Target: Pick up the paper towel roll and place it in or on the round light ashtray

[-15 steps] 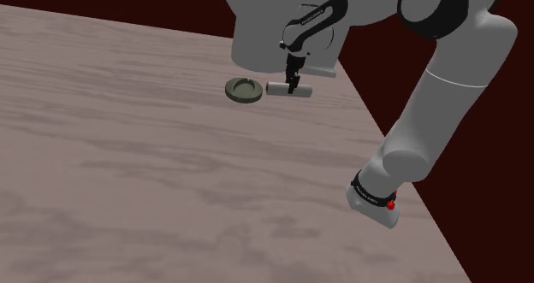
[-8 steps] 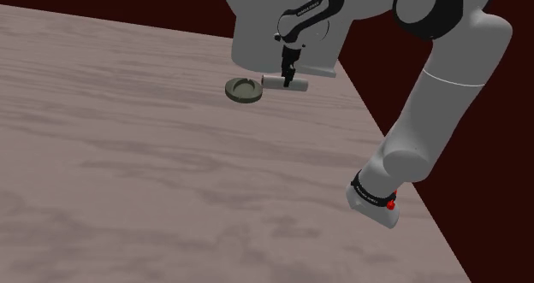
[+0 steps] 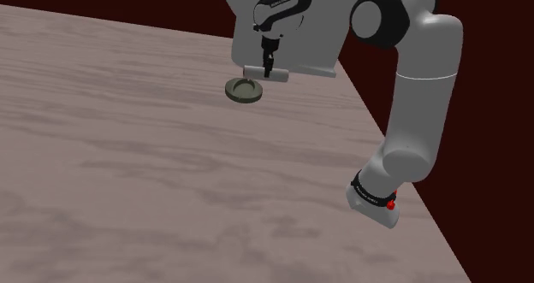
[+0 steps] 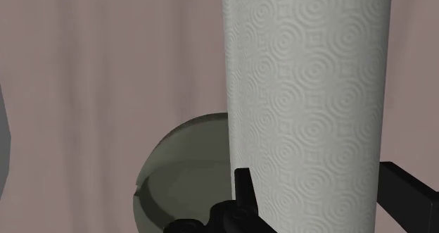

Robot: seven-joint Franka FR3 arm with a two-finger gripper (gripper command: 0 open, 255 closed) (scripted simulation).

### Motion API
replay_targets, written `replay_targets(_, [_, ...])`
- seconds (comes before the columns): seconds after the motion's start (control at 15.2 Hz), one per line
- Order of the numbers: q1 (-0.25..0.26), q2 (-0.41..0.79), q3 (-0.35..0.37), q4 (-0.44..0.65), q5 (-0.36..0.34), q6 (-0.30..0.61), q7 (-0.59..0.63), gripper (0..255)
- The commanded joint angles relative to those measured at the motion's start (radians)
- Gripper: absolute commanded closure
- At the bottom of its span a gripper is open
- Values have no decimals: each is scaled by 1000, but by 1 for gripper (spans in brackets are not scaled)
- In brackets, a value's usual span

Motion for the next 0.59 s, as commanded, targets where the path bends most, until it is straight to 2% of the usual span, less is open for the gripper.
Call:
replay_targets(0.0, [-6, 79, 14, 124, 19, -47, 16, 255])
replay_targets(0.2, [-24, 200, 33, 325, 41, -129, 42, 255])
replay_targets(0.4, [-53, 343, 53, 574, 59, -233, 74, 255])
replay_targets(0.53, [-52, 348, 55, 557, 61, -210, 72, 255])
